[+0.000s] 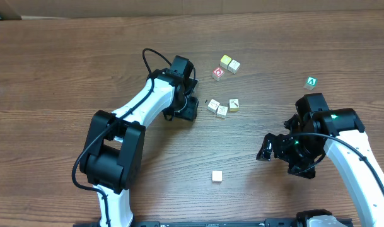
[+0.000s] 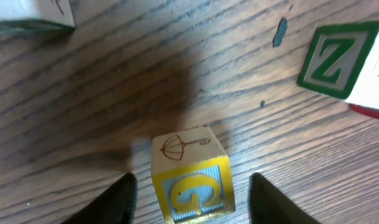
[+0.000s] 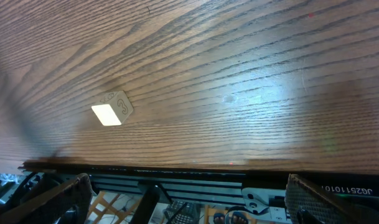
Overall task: Flip 5 blocks
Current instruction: 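Grasp the second yellow-faced block with the left gripper, then carry it forward, rotate, and place it beside the first block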
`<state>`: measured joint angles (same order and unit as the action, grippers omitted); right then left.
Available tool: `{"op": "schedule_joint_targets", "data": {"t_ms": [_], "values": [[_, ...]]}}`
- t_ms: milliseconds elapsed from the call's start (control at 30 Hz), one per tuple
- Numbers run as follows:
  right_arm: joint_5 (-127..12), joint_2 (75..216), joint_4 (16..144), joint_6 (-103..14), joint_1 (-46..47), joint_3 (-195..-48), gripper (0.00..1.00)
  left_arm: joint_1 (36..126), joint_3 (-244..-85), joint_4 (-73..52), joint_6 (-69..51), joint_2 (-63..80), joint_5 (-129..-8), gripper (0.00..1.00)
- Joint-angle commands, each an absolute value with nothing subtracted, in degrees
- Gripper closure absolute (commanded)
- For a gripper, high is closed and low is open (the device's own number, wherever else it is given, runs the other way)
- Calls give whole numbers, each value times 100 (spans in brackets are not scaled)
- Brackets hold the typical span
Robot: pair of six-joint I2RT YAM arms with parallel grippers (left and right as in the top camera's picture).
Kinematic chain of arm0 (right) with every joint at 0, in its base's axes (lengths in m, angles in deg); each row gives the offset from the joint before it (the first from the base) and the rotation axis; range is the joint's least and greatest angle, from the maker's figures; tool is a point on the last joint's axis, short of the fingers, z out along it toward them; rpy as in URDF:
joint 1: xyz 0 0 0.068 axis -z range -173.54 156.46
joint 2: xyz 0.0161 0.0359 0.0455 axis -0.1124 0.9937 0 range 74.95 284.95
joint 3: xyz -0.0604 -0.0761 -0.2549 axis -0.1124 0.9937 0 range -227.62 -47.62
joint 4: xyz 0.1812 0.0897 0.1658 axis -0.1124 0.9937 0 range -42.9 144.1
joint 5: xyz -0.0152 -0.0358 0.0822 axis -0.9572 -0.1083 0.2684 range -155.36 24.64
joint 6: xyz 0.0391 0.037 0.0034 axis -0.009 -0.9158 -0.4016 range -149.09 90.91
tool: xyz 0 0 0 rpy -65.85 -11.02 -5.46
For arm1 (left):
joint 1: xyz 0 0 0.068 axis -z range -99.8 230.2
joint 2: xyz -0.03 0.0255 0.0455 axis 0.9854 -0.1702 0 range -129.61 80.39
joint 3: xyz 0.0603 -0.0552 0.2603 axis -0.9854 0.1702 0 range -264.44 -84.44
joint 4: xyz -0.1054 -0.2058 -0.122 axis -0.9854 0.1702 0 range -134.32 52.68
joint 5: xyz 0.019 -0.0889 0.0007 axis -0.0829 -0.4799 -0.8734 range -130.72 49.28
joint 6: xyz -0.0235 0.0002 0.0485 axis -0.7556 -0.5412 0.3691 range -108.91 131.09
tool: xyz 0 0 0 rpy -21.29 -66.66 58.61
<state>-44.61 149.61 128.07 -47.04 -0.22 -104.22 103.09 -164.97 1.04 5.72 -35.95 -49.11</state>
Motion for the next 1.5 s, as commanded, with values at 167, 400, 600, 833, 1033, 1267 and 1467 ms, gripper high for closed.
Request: {"op": "schedule_joint_targets", "data": {"t_ms": [167, 400, 600, 833, 1033, 1267, 1467], "values": [[-4428, 14961, 12743, -4689, 4, -10534, 0, 10346, -16634, 87, 616, -3660, -4959, 71], [-4430, 14961, 12743, -4689, 4, -10534, 0, 10346, -16750, 264, 196, -3660, -4959, 81], [-4428, 14961, 12752, -4687, 4, -10534, 0, 10346, -17456, 1287, -83, -3566, -4928, 96], [-4432, 14961, 12809, -4683, 4, -10534, 0, 10353, -17351, 2100, -291, -2602, -4908, 96], [-4430, 14961, 12826, -4665, 4, -10534, 0, 10558, -15944, 1855, -807, -1160, -4928, 96], [-4430, 14961, 12846, -4665, 4, -10534, 0, 11579, -13651, 731, -1779, 359, -4935, 94], [-4430, 14961, 12870, -4667, 4, -10534, 0, 12473, -12781, -117, -2488, 473, -4937, 91]]}}
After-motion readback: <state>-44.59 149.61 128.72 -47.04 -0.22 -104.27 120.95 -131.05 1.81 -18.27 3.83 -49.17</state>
